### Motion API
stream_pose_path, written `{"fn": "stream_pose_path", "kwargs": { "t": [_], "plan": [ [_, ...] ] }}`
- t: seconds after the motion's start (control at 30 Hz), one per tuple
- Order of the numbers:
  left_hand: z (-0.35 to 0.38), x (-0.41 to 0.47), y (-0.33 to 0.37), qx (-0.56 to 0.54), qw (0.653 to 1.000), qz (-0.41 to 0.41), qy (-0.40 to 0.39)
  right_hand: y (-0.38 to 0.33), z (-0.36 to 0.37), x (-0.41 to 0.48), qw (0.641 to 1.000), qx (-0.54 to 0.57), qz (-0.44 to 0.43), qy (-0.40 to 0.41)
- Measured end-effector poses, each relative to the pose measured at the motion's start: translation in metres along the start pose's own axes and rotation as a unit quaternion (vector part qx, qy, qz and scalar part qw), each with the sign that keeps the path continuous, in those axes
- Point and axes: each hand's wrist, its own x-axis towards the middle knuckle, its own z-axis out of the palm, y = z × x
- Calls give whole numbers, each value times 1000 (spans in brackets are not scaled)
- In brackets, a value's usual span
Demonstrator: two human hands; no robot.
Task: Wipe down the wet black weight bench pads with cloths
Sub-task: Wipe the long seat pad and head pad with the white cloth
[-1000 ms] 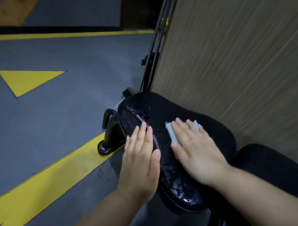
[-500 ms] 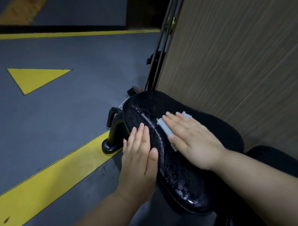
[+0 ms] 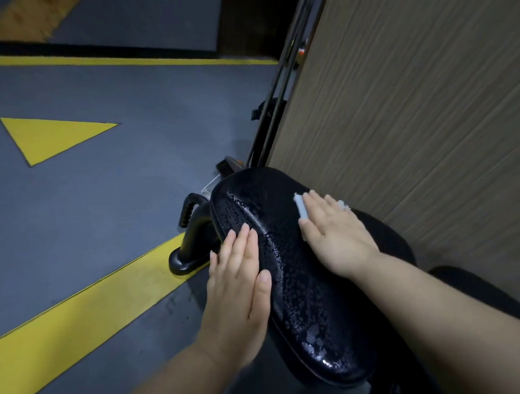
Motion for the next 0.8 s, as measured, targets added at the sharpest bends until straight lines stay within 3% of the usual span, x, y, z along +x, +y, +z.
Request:
{"fn": "stream_pose_path", "kwargs": {
  "t": [0.17,0.37,0.6,0.8],
  "plan": [
    [3,-2,0,-27,999,-16,14,-37,11,-44,990,-38,-134,4],
    [3,-2,-3,-16,1000,-11,10,-29,9,-28,986,-25,-165,-6],
    [4,-1,-12,-4,999,35,39,-17,-2,30,996,4,-91,-16],
    [3,-1,-14,-16,999,39,31,-4,-4,64,998,33,57,-20]
  ]
}}
